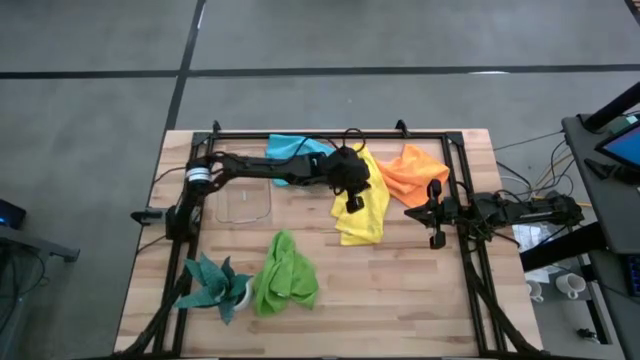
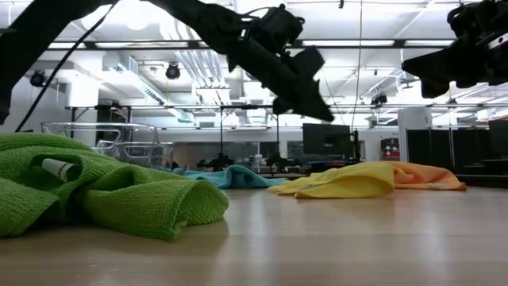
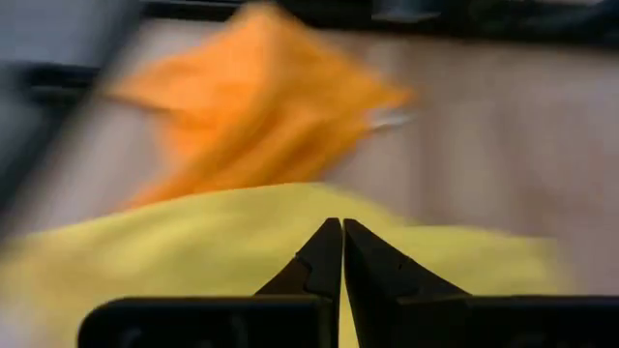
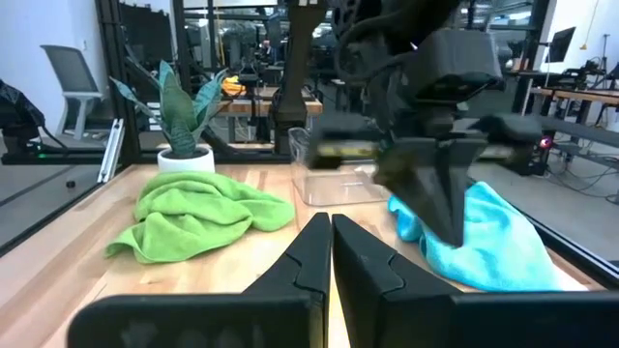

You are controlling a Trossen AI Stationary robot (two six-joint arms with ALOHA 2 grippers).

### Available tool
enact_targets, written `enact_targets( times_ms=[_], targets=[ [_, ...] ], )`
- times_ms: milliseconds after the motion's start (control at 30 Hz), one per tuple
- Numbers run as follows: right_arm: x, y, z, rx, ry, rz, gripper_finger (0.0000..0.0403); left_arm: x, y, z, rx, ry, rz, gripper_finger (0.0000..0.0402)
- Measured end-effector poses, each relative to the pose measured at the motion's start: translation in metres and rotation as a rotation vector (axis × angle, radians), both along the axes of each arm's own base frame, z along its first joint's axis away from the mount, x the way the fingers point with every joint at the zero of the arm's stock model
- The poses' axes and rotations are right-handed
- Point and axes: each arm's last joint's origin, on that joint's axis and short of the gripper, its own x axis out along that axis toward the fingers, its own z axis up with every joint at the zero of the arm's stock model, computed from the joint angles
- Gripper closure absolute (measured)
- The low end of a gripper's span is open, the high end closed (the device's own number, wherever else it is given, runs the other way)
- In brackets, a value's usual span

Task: Roll microfiber towels into tight, uniform cylinder then place into a basket
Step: Move the yellow microfiber towel to the upper middle of the table

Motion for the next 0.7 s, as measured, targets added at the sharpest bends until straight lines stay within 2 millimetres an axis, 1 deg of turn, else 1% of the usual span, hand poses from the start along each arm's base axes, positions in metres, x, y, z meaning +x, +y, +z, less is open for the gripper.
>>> enact_targets(
  times_ms=[33,100,233,267,400,567,700],
  targets=[
    [0.000,0.000,0.000,0.000,0.000,0.001,0.0394,0.002,0.000,-0.001,-0.023,-0.013,-0.005,0.0402],
    [0.000,0.000,0.000,0.000,0.000,0.000,0.0394,0.006,0.001,-0.012,-0.041,0.004,0.003,0.0402],
    [0.000,0.000,0.000,0.000,0.000,0.000,0.0394,0.016,0.000,-0.053,-0.076,0.076,0.012,0.0402],
    [0.000,0.000,0.000,0.000,0.000,0.000,0.0394,0.020,-0.001,-0.060,-0.078,0.078,0.011,0.0402],
    [0.000,0.000,0.000,0.000,0.000,0.000,0.0394,0.034,0.001,-0.072,-0.095,0.025,0.022,0.0402],
    [0.000,0.000,0.000,0.000,0.000,0.000,0.0394,0.048,0.009,-0.096,-0.140,0.059,0.083,0.0402],
    [0.000,0.000,0.000,0.000,0.000,0.000,0.0394,0.059,0.017,-0.091,-0.076,0.009,0.220,0.0402]
  ],
)
